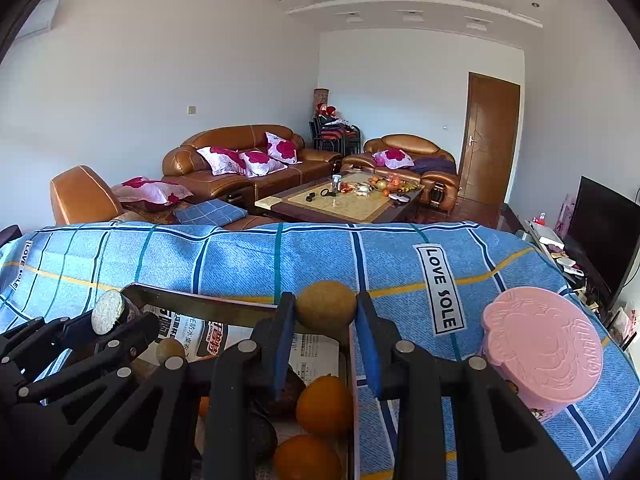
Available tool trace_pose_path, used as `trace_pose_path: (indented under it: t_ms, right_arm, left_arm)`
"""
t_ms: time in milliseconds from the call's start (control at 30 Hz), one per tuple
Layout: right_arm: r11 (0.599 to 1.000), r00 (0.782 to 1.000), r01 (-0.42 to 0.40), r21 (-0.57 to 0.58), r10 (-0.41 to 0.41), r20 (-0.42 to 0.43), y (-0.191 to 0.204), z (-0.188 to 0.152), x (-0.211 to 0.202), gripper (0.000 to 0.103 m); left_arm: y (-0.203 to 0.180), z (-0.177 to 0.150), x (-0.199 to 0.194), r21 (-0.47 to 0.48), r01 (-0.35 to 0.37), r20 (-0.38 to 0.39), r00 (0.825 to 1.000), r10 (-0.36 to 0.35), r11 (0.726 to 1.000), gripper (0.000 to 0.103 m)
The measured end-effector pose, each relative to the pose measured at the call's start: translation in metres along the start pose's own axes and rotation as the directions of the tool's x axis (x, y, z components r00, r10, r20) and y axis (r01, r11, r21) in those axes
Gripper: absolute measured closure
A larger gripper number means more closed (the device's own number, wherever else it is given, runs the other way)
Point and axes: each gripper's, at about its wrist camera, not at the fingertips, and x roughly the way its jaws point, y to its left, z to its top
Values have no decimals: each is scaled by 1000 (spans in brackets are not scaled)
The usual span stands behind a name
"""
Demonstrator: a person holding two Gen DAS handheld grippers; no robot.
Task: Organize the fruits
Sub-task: 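Carry the kiwi and dessert jar over the pink tin box, then open both tools to drop the kiwi and jar into the box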
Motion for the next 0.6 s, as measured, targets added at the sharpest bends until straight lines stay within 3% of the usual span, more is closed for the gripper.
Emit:
trace_pose_path:
  t_ms: [600]
  right_arm:
    - [985,979,-167,-28,163,-123,14,-4,17,70]
  left_arm:
    - [4,-3,8,-11,-10,-63,998,10,1000,67]
